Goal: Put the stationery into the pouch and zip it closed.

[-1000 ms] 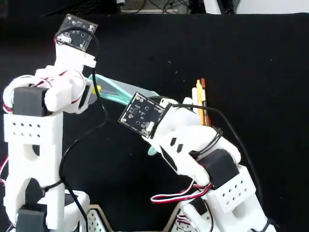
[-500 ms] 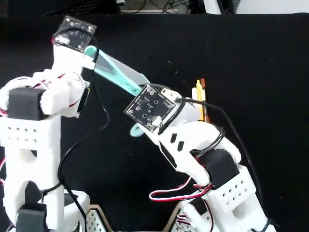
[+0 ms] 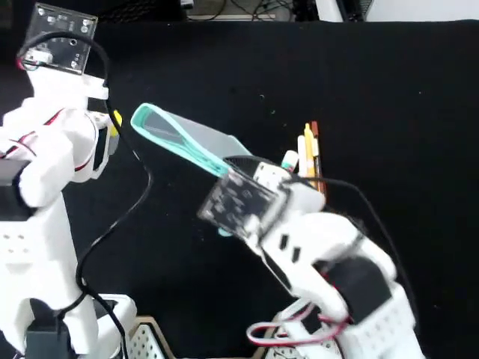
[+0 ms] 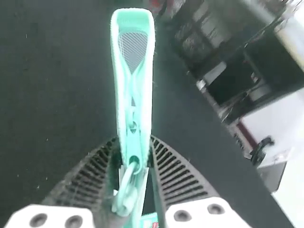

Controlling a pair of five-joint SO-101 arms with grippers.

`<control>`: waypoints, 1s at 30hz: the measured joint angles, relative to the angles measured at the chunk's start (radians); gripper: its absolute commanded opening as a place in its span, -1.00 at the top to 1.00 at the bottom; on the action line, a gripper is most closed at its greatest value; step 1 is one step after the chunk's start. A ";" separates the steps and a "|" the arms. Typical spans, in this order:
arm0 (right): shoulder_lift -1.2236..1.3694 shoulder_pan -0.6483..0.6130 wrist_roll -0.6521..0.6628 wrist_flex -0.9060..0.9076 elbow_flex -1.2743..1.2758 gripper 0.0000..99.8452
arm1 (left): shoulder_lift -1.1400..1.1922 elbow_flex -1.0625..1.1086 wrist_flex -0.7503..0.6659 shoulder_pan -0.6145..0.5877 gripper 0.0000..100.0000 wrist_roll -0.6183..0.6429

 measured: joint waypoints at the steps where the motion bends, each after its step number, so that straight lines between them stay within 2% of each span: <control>1: -0.023 -0.005 0.000 0.011 0.000 0.98 | 0.000 0.012 0.000 0.002 0.68 0.000; 9: -0.087 -0.084 0.000 0.074 0.000 0.98 | 0.000 0.015 0.000 0.133 0.67 0.000; 30: -0.087 -0.084 0.000 0.075 0.029 0.98 | 0.000 0.103 0.000 0.143 0.68 0.000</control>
